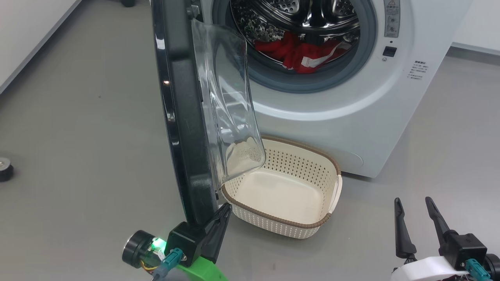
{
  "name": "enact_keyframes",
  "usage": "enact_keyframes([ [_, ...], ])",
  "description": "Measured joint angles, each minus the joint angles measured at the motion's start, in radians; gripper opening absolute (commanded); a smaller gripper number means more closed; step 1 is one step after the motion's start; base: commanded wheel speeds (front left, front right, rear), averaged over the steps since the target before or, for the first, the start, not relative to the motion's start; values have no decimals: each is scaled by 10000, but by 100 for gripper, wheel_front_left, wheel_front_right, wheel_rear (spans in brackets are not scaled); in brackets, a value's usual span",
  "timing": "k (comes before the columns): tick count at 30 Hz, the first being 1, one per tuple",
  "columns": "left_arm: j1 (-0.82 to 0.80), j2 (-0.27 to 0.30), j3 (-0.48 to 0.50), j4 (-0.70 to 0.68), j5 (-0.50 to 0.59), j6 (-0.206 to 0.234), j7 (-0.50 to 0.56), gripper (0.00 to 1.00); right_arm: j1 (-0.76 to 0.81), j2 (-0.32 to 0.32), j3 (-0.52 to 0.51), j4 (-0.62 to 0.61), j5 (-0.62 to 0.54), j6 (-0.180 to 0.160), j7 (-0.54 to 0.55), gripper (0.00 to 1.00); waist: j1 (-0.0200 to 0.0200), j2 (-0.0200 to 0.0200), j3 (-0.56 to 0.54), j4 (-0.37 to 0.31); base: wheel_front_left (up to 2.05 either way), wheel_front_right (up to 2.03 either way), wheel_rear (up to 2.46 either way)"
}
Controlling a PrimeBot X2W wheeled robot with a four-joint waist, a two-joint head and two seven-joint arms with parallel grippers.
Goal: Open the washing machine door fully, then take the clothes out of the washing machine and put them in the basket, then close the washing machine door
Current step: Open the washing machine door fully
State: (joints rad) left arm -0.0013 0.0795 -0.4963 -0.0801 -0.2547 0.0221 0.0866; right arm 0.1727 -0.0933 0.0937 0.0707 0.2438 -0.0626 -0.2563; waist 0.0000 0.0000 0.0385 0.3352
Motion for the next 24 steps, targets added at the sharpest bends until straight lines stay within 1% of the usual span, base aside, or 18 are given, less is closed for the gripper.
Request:
enact_keyframes([
  [13, 14, -31, 176, 105, 2, 259, -92, 0, 5, 12, -105, -19, -17, 0, 0, 100, 0, 0, -35, 540, 0, 0, 0],
  [18, 29, -27, 453, 125, 2, 407, -182, 0, 5, 12, -123, -71, -48, 2, 0, 100, 0, 0, 0, 797, 0, 0, 0],
  [24, 154, 42, 974, 188, 10, 616, -282, 0, 2, 19, -31, -86, -90, 117, 0, 100, 0, 0, 76, 986, 0, 0, 0],
])
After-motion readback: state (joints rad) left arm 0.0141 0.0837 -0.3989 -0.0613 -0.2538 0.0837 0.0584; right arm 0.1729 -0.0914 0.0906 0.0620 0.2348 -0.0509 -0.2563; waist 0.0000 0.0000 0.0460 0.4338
